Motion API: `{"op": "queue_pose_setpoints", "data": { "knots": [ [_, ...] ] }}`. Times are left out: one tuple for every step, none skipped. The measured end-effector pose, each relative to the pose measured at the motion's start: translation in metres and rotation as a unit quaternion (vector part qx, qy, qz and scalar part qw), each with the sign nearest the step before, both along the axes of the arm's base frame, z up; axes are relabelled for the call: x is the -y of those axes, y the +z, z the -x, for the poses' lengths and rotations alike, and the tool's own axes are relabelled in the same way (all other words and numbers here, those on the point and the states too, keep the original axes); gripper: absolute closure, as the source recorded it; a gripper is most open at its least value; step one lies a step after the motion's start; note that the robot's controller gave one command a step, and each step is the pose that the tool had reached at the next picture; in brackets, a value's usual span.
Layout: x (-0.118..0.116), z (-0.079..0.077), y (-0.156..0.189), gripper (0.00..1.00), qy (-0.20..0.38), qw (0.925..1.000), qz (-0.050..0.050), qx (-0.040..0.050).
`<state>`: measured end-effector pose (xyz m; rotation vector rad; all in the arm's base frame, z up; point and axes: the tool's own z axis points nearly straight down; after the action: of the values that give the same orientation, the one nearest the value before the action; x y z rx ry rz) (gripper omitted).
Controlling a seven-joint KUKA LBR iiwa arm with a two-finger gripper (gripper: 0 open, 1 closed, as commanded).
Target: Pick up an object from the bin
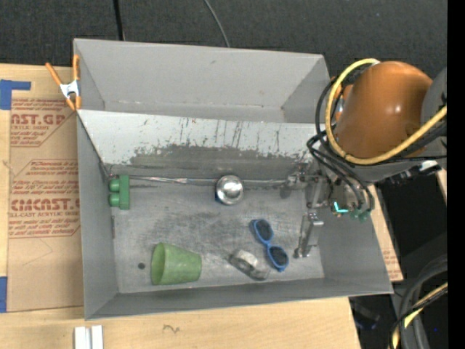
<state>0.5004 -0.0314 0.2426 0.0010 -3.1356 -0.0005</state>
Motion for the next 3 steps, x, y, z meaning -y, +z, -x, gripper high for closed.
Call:
{"op": "queue_pose_setpoints", "data": {
  "knots": [
    [-0.01, -0.026, -0.171, 0.0, 0.027, 0.9996, 0.001, 0.0056],
    [-0.018, 0.006, -0.167, 0.0, 0.151, 0.9882, 0.0, 0.0238],
    [0.035, 0.001, -0.169, 0.0, 0.179, 0.9838, 0.002, 0.0124]
  ]
}}
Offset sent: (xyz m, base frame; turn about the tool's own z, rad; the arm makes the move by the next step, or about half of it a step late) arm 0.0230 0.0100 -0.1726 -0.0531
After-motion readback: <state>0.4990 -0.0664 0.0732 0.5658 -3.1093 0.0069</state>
